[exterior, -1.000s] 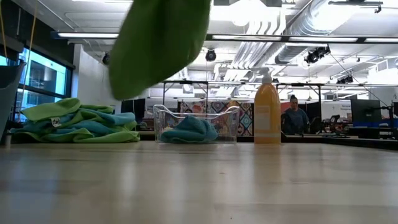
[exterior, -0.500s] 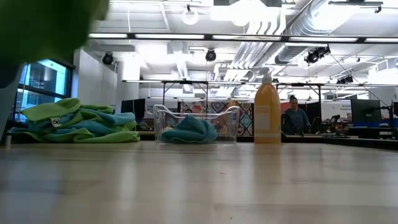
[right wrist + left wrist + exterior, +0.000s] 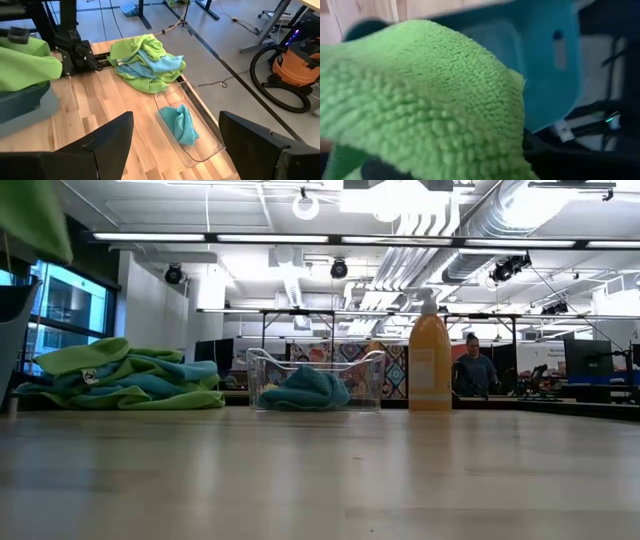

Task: Sort microfiber towel by color & place in baskets
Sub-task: Put the green microfiber towel into the blue bin

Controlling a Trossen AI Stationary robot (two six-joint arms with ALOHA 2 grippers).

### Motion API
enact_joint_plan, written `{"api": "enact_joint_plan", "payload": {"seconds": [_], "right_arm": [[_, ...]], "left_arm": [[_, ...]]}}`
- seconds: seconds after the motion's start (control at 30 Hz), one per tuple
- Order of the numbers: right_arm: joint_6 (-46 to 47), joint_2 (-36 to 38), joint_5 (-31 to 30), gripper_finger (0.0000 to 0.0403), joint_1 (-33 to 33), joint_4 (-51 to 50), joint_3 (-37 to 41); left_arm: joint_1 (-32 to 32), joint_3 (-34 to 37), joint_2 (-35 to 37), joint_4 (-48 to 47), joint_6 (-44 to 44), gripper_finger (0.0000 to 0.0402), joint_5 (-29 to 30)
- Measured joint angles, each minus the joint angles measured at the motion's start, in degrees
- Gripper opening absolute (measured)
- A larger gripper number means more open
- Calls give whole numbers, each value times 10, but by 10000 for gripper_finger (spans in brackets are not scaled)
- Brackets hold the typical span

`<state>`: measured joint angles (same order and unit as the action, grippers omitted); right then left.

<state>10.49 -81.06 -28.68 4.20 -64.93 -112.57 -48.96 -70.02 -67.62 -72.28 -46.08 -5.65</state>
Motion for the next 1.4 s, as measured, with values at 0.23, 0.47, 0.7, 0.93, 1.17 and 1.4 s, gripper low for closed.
{"api": "enact_joint_plan", "payload": {"seconds": [0.23, 0.47, 0.7, 0.93, 1.17, 1.4], "right_arm": [[0, 0, 3, 291, -1, 1, 18], [-3, 0, 2, 291, -1, -1, 19], [-23, 0, 2, 291, -1, -8, 19], [-30, 0, 2, 291, -1, -24, 19], [-30, 0, 2, 291, -1, -28, 19], [-30, 0, 2, 291, -1, -28, 19]], "left_arm": [[-36, 0, -96, 35, 89, 0, -60], [-76, 0, -181, 49, 81, 0, -63], [-80, 0, -235, 47, 42, 0, -143], [-71, 0, -257, -1, 26, 0, -315], [-31, 0, -245, -2, 17, 0, -402], [12, 0, -243, 0, 27, 0, -324]]}}
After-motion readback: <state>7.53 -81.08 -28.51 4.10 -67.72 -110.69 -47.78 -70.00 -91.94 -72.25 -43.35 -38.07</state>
